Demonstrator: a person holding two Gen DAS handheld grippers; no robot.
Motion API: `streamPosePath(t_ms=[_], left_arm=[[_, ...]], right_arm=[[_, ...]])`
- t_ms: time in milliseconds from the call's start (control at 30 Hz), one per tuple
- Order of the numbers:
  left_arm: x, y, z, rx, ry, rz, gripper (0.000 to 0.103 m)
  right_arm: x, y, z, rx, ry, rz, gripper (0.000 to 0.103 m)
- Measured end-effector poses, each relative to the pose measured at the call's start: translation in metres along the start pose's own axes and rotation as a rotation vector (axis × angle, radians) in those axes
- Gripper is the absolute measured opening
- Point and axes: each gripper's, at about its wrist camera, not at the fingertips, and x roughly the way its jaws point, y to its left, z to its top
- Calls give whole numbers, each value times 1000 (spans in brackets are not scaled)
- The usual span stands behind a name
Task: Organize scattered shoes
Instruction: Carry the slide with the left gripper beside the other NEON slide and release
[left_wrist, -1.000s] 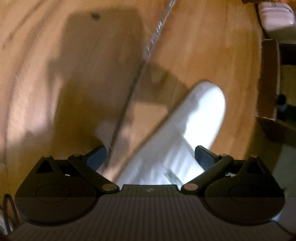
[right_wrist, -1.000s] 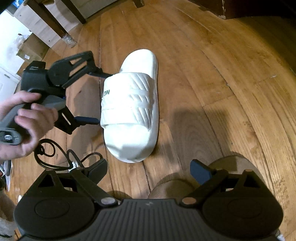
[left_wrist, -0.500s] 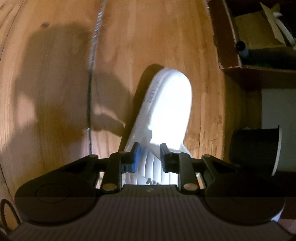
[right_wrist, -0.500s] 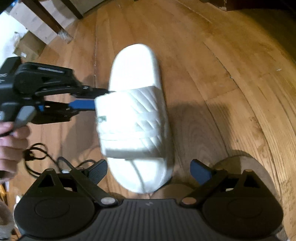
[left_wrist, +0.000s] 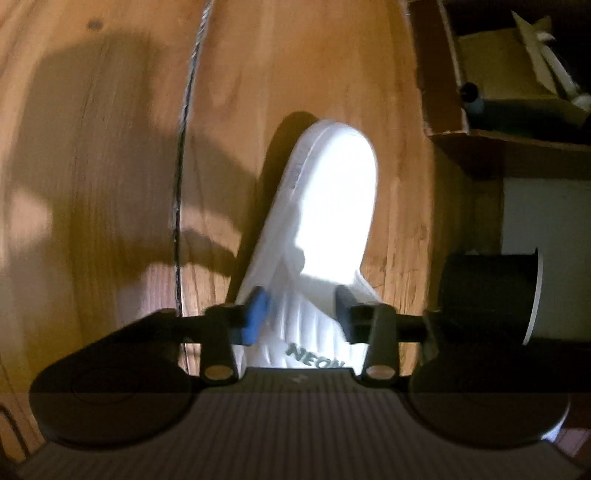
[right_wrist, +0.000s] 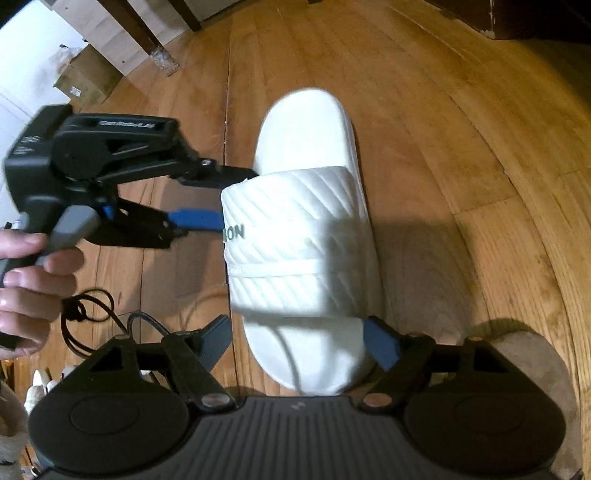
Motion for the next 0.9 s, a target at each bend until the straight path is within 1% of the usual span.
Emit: streamPosePath(t_ms=[67,133,233,300,333,367,400,467,533,667,700,733,800,833,900], left_arm=[[-6,4,-7,3,-11,-31,30],[-18,12,-16,-1,-26,-46,30],[-29,14,-19,-13,-42,-65,29],[-49,22,-26,-26,-68,-94,29],[-59,25,-29,-23,-82,-99,29],[-71,28,-32,-22,-98,-101,29],[-83,31,-34,-23,-116,-96,29],[-97,34,-37,-26,-136,-93,29],[-113,36,-42,-35,-161,-95,29],[-169,47,-62,-37,-239,-102,29],[-177,49,-66,-42,-254,-104,29],[-184,50,-68,-41,-265,-106,29],[-217,53,-83,-32,-320,-104,29],[-227,51,-87,-23,-345,-97,29],[-264,53,-105,-4,-419,-90,29]], right_arm=[[1,-3,-2,19,-8,3,84],[0,-3,-1,23,-23,23,84],[-3,2,-4,-9,-53,45,85],[-4,6,-6,-43,-74,62,83],[-7,12,-6,-72,-91,71,74],[-7,18,-5,-94,-96,70,68],[-8,23,-5,-115,-101,69,65],[-9,32,-4,-133,-105,84,64],[-13,49,-4,-166,-110,102,62],[-30,92,-9,-225,-136,154,62],[-34,97,-11,-233,-136,164,62],[-40,114,-13,-255,-134,182,62],[-49,135,-13,-290,-143,203,62],[-54,155,-17,-332,-139,216,62],[-61,178,-22,-369,-141,233,62]])
